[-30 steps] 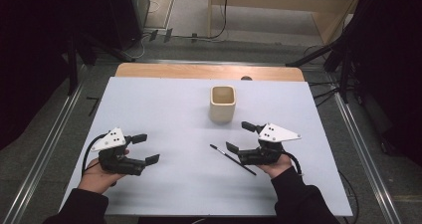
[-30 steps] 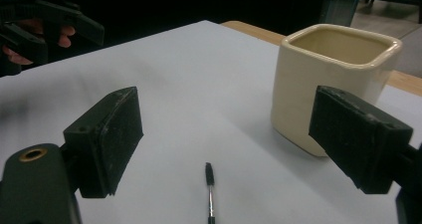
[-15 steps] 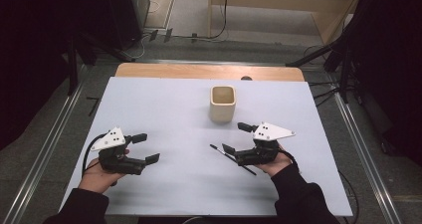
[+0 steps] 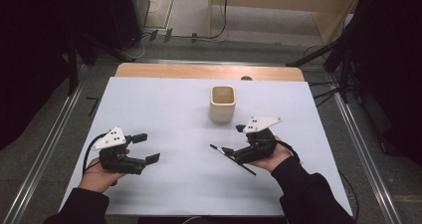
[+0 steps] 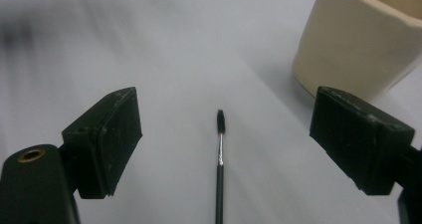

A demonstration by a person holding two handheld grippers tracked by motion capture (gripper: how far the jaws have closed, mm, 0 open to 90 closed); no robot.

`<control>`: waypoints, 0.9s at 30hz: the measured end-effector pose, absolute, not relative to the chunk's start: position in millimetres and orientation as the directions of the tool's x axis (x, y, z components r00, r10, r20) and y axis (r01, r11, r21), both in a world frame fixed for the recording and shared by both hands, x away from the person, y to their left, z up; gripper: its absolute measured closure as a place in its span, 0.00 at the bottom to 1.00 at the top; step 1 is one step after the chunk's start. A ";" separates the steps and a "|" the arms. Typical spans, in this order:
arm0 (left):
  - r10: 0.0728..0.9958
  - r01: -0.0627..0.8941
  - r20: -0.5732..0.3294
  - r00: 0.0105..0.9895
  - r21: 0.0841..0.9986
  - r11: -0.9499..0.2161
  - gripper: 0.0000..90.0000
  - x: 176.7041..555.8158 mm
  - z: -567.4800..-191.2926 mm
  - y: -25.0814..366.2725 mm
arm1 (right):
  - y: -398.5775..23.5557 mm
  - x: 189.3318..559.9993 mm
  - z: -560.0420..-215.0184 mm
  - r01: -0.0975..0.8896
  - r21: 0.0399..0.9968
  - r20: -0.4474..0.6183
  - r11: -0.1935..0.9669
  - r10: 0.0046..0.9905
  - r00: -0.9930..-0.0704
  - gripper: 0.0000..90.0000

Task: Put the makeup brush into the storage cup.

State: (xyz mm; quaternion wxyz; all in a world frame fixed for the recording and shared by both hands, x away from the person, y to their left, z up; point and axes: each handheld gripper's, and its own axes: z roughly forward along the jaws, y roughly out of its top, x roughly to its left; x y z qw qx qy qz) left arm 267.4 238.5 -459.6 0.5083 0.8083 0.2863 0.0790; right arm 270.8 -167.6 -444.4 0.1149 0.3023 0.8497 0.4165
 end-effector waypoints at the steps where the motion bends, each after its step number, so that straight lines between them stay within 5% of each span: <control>1: 0.542 0.382 -0.163 0.824 0.867 -0.319 0.16 266.6 -459.4 237.9 | -167.8 271.0 -444.0 0.424 0.764 0.054 0.487 0.605 -0.794 0.15; 27: 0.540 0.390 -0.166 0.825 0.859 -0.332 0.16 266.5 -460.7 235.9 | -148.0 282.3 -435.5 0.522 0.388 0.016 0.759 0.561 -0.827 0.26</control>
